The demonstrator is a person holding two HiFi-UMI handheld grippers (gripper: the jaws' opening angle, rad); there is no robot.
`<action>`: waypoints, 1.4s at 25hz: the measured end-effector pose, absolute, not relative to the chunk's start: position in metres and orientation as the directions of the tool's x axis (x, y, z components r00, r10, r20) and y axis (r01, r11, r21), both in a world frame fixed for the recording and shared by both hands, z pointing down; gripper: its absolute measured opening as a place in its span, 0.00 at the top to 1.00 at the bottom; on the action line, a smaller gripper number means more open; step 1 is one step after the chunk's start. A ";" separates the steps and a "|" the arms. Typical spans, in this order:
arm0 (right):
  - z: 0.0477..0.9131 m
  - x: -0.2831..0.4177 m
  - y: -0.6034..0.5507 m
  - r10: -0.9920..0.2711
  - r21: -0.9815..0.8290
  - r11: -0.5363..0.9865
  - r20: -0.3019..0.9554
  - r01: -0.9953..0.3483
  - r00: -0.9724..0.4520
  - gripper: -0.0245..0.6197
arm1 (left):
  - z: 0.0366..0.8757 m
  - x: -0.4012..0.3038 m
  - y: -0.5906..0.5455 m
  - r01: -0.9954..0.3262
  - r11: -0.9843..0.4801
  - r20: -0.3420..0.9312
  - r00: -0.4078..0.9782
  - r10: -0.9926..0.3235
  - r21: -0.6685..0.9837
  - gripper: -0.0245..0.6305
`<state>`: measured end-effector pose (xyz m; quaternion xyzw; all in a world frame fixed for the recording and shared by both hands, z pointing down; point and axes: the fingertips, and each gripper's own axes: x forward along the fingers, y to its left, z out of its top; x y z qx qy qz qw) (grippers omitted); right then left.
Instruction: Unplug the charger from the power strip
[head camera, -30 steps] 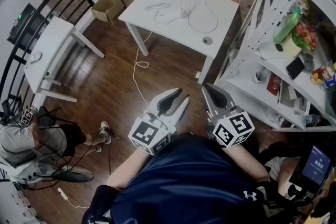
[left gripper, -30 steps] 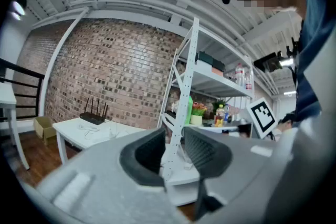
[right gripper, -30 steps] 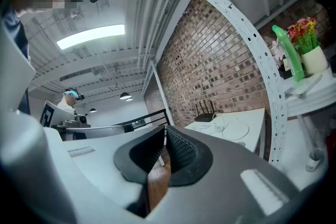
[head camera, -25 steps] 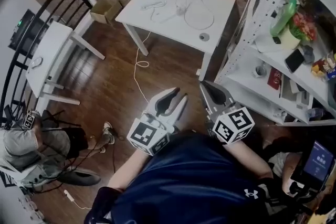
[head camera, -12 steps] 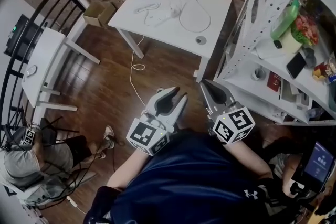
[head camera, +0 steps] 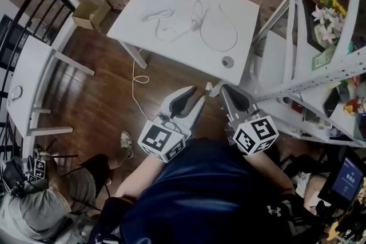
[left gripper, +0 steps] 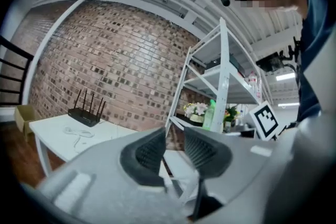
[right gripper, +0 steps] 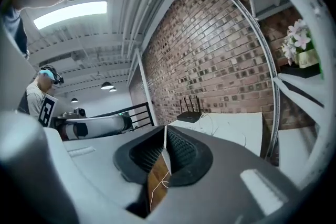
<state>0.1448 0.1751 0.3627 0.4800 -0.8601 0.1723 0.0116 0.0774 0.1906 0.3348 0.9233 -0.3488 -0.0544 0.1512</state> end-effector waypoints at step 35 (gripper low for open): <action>0.435 0.068 -0.109 -0.849 -0.131 0.346 0.377 -0.929 -0.370 0.93 | 0.379 -0.073 -0.033 -0.590 -0.665 -0.042 0.733 -0.679 0.459 0.79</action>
